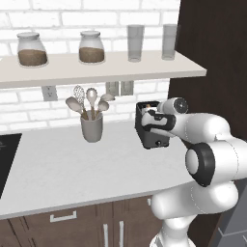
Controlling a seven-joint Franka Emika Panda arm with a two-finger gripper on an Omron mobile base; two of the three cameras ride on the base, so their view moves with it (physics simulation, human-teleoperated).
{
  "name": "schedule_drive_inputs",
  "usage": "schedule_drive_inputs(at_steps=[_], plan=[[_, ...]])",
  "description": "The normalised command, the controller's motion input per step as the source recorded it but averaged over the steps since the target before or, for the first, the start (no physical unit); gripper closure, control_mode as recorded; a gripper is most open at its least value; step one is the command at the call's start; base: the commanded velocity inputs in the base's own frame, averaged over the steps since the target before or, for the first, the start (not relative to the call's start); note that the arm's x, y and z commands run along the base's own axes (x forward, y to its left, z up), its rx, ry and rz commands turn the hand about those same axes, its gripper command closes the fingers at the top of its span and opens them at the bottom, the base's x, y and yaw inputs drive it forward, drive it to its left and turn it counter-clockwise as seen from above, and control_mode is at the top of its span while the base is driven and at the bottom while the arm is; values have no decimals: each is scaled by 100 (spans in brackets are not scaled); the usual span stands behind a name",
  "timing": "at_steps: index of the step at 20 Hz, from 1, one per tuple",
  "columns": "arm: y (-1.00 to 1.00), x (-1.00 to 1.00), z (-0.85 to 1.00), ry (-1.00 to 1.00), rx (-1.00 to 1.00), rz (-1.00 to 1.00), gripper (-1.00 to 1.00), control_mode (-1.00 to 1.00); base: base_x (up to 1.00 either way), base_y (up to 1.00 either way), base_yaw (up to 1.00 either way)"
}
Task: Start the toaster. Once the lever pops up, take the bread to the plate on the dining counter.
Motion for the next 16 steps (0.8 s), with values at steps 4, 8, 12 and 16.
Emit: schedule_drive_inputs(at_steps=[4, 8, 12, 16], plan=[[0, 0, 0, 0, 0, 0, -100, -100, 0, 0, 0], [0, 0, 0, 0, 0, 0, -100, -100, 0, 0, 0], [0, 0, 0, 0, 0, 0, -100, -100, 0, 0, 0], [0, 0, 0, 0, 0, 0, -100, -100, 0, 0, 0]])
